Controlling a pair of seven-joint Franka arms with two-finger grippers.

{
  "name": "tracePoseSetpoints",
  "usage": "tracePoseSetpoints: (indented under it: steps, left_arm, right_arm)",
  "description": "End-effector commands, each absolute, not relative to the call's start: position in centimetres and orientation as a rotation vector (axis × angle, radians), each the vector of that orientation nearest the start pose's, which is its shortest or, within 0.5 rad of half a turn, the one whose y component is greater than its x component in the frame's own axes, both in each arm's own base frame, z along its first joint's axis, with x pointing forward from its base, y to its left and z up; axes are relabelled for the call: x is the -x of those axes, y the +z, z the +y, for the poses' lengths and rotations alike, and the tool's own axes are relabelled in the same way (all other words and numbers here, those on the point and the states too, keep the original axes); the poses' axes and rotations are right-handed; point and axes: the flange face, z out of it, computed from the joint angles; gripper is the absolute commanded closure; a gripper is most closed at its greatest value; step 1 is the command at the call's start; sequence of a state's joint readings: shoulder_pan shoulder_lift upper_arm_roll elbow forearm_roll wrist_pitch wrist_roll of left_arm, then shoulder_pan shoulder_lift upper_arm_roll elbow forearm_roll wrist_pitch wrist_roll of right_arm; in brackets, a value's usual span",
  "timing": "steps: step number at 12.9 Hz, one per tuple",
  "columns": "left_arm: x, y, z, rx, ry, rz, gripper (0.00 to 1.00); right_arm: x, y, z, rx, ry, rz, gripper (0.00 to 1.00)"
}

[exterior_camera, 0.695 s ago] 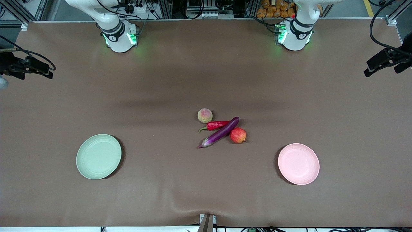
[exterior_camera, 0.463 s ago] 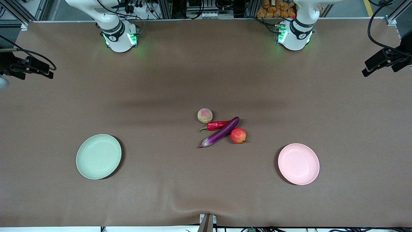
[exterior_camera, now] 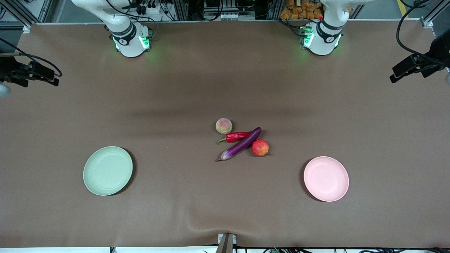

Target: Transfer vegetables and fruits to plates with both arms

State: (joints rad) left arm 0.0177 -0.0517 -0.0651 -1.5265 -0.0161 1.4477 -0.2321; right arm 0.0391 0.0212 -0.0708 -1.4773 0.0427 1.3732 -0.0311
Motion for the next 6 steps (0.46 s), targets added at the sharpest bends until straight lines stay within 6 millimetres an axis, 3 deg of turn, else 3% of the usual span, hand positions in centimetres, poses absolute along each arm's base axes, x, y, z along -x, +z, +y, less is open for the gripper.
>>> tracePoseSetpoints:
  steps: [1,6]
  left_arm:
    - [-50.8,67.2,-3.3,3.11,0.018,-0.292,0.0]
    - [-50.7,64.4,-3.9,3.112,-0.037,-0.267,0.0]
  right_arm:
    - [-54.1,64.8,-1.0,3.086,0.139,-0.024,0.0]
    - [-54.5,64.8,-1.9,3.093,0.101,-0.001,0.0]
